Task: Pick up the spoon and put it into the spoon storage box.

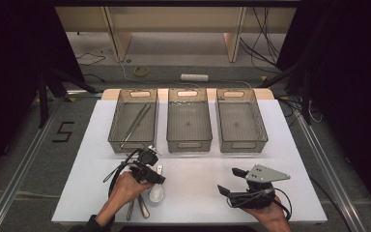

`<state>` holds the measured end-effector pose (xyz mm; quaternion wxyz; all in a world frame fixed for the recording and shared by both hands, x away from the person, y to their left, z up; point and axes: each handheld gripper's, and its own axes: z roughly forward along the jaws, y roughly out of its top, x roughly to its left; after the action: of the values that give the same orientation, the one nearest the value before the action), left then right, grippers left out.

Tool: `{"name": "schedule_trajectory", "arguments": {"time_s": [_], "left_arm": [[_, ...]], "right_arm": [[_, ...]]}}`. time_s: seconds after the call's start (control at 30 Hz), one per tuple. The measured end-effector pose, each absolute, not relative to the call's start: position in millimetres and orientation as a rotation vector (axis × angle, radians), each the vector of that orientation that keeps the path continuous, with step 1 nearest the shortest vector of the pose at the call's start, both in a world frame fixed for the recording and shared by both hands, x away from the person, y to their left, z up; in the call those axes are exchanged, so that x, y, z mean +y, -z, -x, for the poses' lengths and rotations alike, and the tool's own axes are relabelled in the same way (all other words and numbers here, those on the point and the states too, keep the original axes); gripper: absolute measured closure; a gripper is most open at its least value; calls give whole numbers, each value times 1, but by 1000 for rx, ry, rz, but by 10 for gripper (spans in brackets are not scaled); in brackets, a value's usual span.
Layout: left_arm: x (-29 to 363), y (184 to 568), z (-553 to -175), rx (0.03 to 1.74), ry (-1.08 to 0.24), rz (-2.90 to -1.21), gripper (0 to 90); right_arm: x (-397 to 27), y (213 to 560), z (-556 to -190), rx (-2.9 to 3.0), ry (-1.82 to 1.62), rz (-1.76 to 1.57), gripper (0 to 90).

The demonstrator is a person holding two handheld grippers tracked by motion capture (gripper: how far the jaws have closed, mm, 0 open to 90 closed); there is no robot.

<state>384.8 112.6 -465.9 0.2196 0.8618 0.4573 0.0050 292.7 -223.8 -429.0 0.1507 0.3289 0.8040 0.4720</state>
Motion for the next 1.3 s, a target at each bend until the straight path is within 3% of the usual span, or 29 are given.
{"name": "schedule_trajectory", "arguments": {"time_s": [0.37,0.6,1.3], "left_arm": [[108,466,-385,1248,-9,-2395,694],[107,467,-386,1232,41,-2402,829],[113,452,-387,1172,-29,-2392,850]], "right_arm": [[-224,429,-292,2307,-1352,-945,248],[-224,429,-292,2306,-1353,-945,248],[-226,428,-292,2304,-1353,-946,249]]}}
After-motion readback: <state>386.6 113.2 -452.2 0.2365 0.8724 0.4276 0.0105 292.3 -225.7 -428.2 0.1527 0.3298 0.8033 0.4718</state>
